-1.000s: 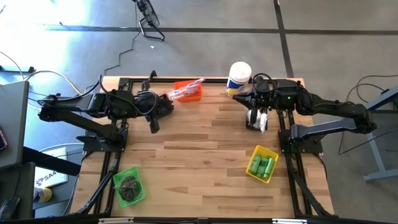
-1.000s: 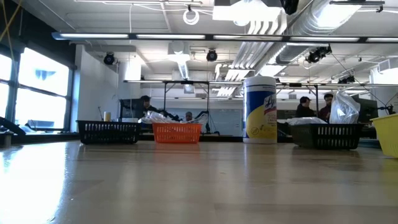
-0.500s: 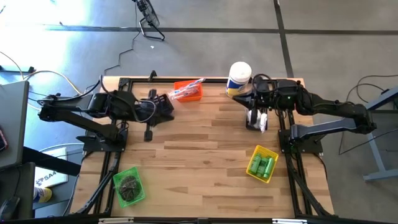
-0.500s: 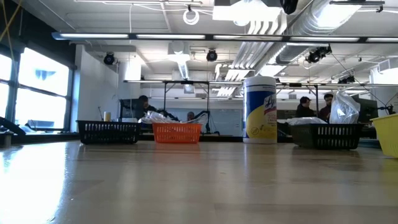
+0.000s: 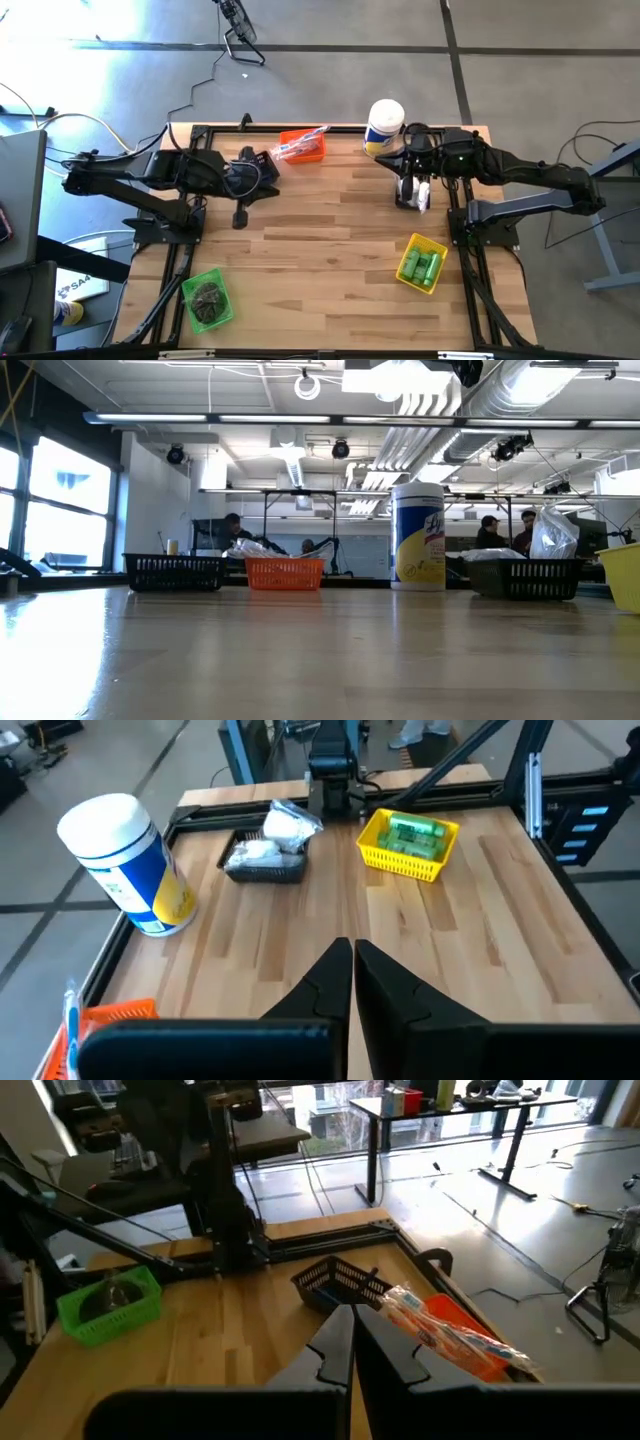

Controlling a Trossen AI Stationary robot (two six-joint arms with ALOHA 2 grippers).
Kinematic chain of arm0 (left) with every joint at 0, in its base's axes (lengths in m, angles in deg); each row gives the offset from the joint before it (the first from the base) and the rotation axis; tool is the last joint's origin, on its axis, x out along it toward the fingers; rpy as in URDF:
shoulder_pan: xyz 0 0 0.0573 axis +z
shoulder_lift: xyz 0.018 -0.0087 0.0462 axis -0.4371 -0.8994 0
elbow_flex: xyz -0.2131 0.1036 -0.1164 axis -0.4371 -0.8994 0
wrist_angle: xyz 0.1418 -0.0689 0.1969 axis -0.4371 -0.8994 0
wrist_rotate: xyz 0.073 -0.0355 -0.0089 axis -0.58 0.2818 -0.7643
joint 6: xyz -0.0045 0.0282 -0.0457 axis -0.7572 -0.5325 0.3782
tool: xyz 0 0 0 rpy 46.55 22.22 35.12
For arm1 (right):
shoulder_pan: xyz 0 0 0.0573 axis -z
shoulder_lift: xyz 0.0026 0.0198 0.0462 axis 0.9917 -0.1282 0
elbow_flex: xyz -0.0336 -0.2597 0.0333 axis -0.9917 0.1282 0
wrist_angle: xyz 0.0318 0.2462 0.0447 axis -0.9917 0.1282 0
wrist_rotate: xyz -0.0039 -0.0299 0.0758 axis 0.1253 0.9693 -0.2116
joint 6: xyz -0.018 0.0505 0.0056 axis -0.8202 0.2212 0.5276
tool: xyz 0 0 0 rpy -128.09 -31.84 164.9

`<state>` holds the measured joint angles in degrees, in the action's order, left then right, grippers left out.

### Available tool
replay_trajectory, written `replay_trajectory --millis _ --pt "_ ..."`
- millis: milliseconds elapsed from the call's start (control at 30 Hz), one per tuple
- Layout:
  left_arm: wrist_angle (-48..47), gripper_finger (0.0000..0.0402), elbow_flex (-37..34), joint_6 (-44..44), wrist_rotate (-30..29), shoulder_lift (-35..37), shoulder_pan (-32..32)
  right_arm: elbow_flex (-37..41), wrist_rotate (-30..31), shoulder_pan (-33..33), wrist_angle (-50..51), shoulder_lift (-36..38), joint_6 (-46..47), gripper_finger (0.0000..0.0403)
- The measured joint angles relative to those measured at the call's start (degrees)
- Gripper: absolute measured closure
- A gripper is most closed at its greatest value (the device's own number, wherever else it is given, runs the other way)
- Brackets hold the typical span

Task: Pick & Place Travel size toiletries
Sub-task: Return to Home Position

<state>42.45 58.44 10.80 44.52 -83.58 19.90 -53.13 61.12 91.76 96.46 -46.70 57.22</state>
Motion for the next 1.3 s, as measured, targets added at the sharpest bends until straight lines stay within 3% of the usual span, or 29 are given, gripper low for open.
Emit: replay_trajectory --millis 267,700,1033,1300 --pt "3.0 0.0389 -5.5 -1.8 3.1 0.4 -0.1 0.7 -10.1 -0.3 1.5 0.0 0.0 0.0398" --pt "24.4 0.0389 -23.2 -7.5 10.9 5.3 -0.1 5.4 -9.8 -3.4 -4.3 0.0 0.1 0.0398" --pt "32.6 0.0389 -35.2 -7.4 11.8 16.2 -0.1 5.5 -8.3 -4.3 -4.3 0.1 0.1 0.0398" --pt "32.1 0.0389 -39.5 -10.3 11.8 24.2 -0.1 5.5 -8.2 -4.3 -4.3 0.1 0.2 0.0398"
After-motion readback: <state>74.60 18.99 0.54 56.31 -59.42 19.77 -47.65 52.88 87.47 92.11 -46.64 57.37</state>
